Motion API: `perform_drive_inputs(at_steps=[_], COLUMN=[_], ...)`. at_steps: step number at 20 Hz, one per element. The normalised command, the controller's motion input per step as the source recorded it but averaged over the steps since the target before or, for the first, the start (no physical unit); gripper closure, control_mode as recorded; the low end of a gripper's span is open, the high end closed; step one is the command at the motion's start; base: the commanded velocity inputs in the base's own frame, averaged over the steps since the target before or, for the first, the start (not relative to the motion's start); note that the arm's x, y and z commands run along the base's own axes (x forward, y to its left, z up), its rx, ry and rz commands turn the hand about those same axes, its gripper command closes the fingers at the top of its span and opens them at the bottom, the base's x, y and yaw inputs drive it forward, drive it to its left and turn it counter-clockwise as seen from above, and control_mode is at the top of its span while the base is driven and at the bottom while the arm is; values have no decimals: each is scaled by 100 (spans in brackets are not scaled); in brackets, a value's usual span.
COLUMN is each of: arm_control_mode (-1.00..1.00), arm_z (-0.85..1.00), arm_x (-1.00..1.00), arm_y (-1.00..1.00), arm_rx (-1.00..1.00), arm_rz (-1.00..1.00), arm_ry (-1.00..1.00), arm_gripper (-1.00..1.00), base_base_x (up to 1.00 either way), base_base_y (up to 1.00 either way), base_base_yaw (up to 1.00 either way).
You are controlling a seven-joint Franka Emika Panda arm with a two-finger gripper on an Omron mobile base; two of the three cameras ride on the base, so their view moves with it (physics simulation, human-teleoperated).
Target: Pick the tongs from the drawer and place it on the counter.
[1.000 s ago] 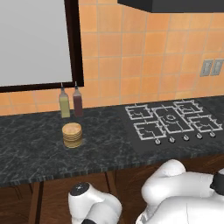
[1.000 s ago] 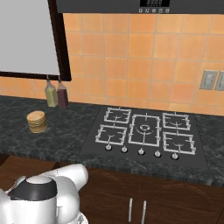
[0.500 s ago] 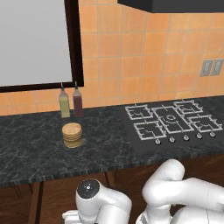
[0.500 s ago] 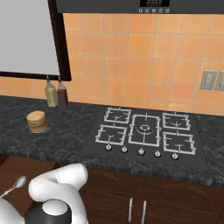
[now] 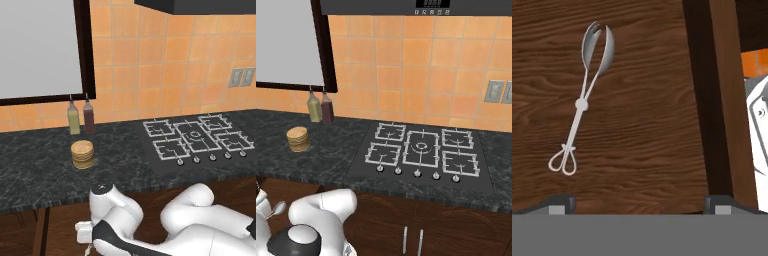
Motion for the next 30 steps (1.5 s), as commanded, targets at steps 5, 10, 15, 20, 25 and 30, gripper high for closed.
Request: perform_drive_inputs(at_steps=[5,10,15,20,25,30], arm_control_mode=[-100,-100,-100,-100,-100,-100], arm_z=[-24,-34,-52,-44,-33,-34], arm_x=[16,32,12,5,5,0], arm_y=[34,21,27,27,1,4], arm_rx=[-7,-2,0,14,9,0], arm_rz=[0,0,0,0,1,0], arm_ry=[0,0,-2,-1,0,-4], arm_gripper=[-100,-100,-100,-100,-100,-100], base_base_x=[0,0,0,0,0,0], base_base_y=[0,0,0,0,0,0], base_base_yaw=[0,0,0,0,0,0])
